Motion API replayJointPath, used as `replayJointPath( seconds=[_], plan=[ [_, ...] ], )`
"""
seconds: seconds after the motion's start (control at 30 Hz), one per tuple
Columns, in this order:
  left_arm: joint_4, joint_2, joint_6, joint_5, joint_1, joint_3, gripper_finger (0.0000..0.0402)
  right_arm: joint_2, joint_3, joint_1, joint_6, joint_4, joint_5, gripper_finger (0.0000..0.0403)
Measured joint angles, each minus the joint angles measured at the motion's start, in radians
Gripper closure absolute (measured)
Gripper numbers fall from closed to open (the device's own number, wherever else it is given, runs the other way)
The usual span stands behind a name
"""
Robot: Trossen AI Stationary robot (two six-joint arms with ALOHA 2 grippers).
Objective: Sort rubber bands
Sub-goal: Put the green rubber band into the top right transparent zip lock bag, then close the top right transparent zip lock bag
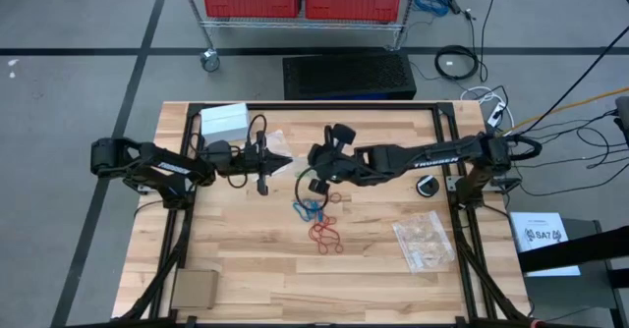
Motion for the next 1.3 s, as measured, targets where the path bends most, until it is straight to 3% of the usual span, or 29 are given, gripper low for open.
replayJointPath(
  seconds=[0.5,1.0,1.13,1.3],
  plan=[
    [-0.001,0.000,0.000,0.000,0.000,0.000,0.0401,0.028,-0.001,-0.027,-0.005,-0.007,-0.172,0.0393],
    [-0.014,0.000,0.003,-0.006,0.000,0.000,0.0401,-0.001,-0.001,-0.027,-0.015,-0.010,-0.165,0.0228],
    [-0.039,0.000,0.025,-0.043,0.000,0.000,0.0401,-0.053,0.000,-0.024,0.034,-0.082,-0.113,0.0233],
    [-0.086,0.000,0.052,-0.141,0.001,0.001,0.0401,-0.096,-0.002,-0.010,0.224,-0.376,0.023,0.0282]
  ],
)
